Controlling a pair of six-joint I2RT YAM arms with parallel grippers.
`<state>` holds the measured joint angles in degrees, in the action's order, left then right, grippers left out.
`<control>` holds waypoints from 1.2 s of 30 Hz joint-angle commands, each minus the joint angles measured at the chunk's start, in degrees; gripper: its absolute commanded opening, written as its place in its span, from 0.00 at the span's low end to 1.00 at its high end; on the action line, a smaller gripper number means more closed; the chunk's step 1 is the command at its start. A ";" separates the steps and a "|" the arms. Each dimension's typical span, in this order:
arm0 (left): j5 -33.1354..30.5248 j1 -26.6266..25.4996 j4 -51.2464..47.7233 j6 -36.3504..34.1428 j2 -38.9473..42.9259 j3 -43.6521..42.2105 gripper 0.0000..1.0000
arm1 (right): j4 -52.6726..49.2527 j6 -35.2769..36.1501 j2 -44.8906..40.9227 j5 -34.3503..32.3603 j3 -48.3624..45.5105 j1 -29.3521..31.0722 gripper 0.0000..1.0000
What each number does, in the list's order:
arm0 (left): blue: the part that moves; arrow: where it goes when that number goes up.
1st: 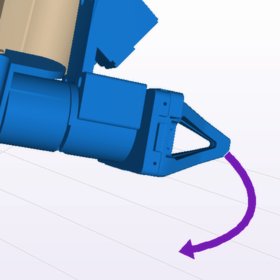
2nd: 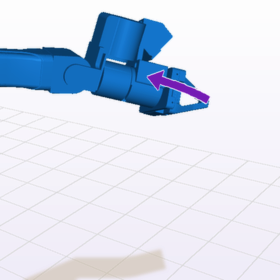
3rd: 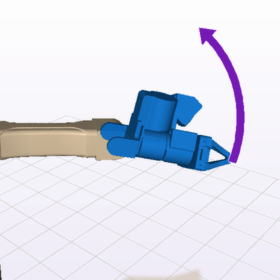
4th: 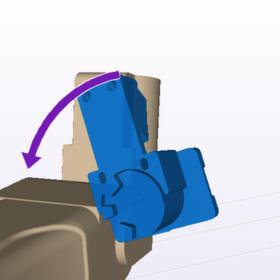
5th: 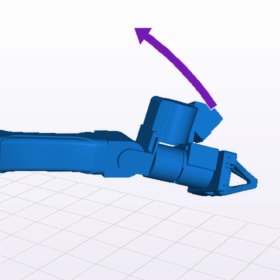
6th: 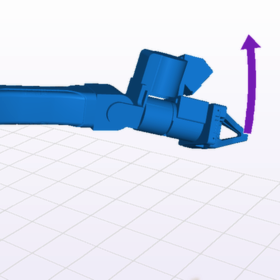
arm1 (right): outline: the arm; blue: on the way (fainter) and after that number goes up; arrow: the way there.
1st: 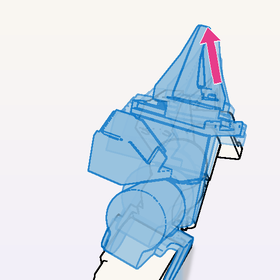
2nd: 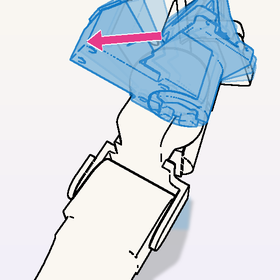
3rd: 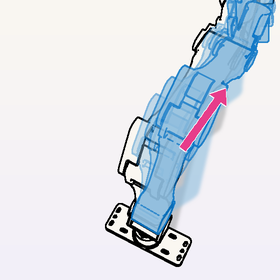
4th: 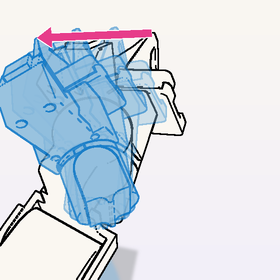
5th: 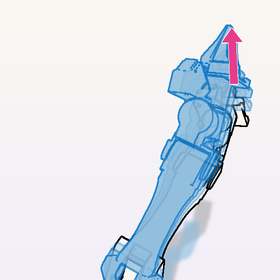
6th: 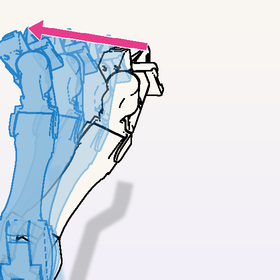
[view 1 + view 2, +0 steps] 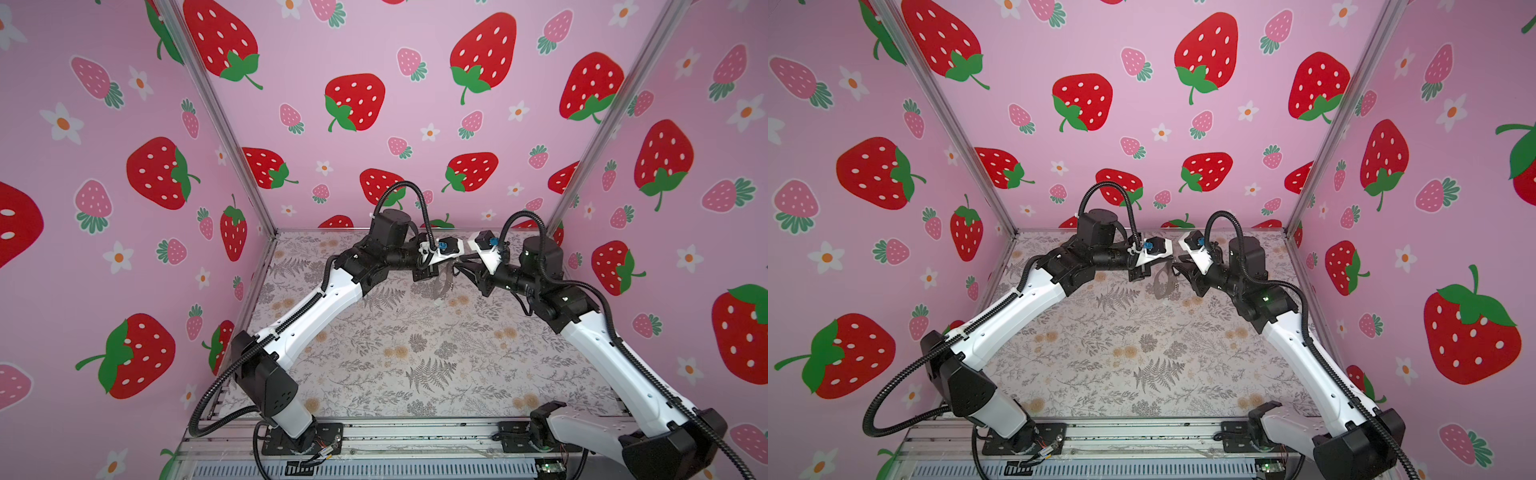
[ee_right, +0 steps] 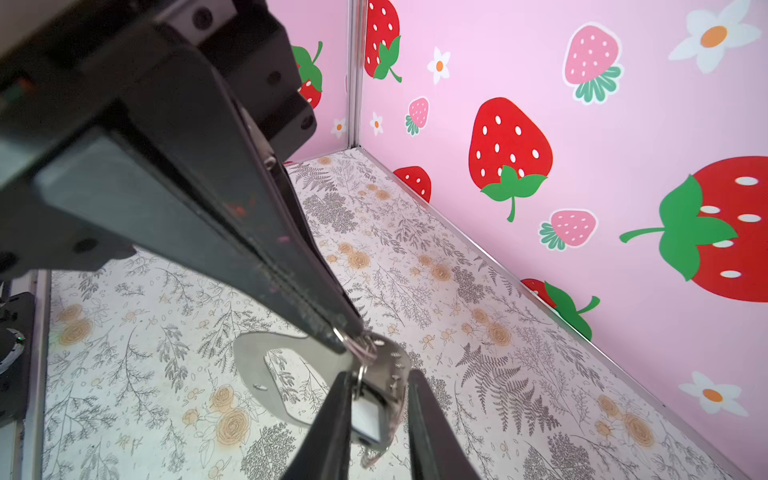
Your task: Put the keys on the keyring
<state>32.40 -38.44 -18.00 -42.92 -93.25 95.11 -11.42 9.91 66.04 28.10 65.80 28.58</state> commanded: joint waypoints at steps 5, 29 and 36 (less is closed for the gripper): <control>5.09 1.15 9.71 7.27 2.87 -2.66 0.00 | 7.53 -1.91 -0.96 5.94 -1.73 -0.28 0.18; 6.83 3.62 29.10 23.62 4.75 -10.03 0.00 | 11.04 -1.40 -0.39 9.91 -3.78 -0.34 0.21; 8.12 4.06 31.13 26.32 4.40 -10.26 0.00 | 12.14 -0.88 -1.01 7.18 -3.51 -0.45 0.19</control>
<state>38.70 -34.68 8.78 -18.87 -90.37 84.88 -1.17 7.86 66.24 35.77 62.17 28.10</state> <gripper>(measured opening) 0.049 0.190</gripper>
